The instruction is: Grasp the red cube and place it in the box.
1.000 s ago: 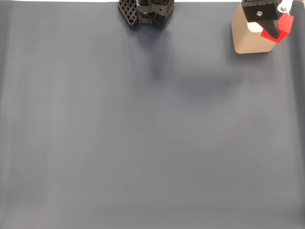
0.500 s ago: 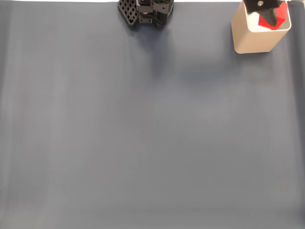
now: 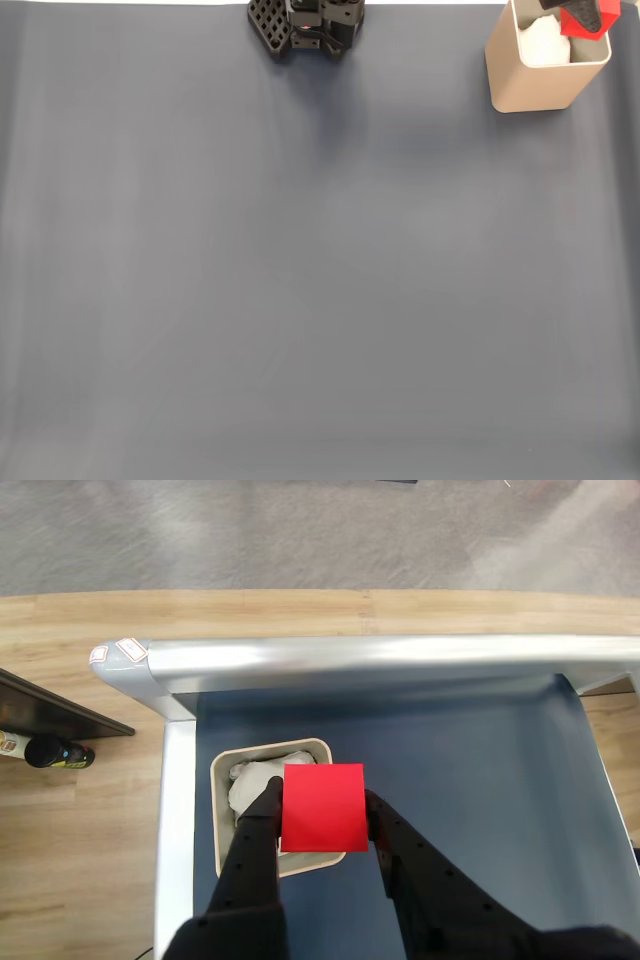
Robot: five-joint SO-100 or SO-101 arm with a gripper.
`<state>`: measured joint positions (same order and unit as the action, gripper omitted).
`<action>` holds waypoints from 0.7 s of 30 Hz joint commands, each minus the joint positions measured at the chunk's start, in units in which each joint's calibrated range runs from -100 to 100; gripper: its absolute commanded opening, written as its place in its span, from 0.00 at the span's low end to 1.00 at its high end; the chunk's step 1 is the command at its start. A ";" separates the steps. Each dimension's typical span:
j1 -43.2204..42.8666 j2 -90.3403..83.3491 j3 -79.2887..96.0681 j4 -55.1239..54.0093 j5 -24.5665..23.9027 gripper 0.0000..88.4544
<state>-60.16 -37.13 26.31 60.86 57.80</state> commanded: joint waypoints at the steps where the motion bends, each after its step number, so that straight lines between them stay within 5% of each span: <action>1: -1.06 0.38 -0.76 -1.27 0.10 0.00; 21: -4.61 -0.57 1.24 -1.11 -1.51 0.00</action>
<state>-64.24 -36.00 28.39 60.62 56.53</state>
